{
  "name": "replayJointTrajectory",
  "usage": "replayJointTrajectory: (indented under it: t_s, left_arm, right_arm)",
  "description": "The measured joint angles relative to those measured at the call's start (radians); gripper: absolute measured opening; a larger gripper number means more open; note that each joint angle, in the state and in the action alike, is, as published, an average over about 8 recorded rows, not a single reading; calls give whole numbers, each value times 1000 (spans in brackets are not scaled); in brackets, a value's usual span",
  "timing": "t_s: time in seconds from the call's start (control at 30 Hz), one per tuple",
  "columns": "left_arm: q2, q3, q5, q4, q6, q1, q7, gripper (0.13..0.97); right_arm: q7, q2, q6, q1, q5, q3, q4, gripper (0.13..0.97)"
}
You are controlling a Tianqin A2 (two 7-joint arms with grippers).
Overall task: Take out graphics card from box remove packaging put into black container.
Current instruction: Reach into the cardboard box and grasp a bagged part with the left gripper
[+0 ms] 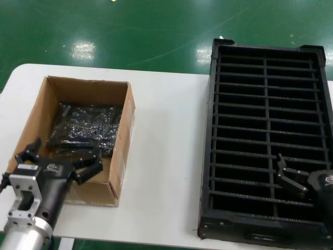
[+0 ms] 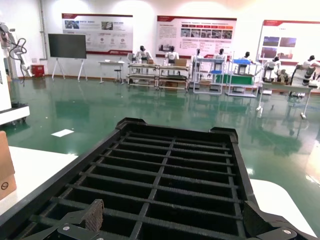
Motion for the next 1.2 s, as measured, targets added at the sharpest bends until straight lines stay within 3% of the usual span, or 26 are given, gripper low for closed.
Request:
replayJointTrajectory:
  t_s: [0.2,0.37,0.53,0.7,0.83,0.93,1.07,1.2]
  left_arm:
    - [-6,-2,21,-2,-25,-43,31,966]
    - [-45,34,26,15,-86,-98,111,966]
    - [-137,116,-18,78,-146,-186,246,966]
    - [-257,250,-79,214,-148,-319,354,966]
    - [-321,351,-50,370,-76,-454,399,966]
    - [-331,396,8,505,17,-563,430,966]
    - [-306,417,66,688,173,-709,509,966]
    - [-254,424,103,885,334,-851,622,966]
  right_arm:
    - [0,0,0,0,0,0,0,966]
    - [0,0,0,0,0,0,0,966]
    - [0,0,0,0,0,0,0,966]
    - [0,0,0,0,0,0,0,966]
    - [0,0,0,0,0,0,0,966]
    - [0,0,0,0,0,0,0,966]
    - [0,0,0,0,0,0,0,966]
    - [0,0,0,0,0,0,0,966]
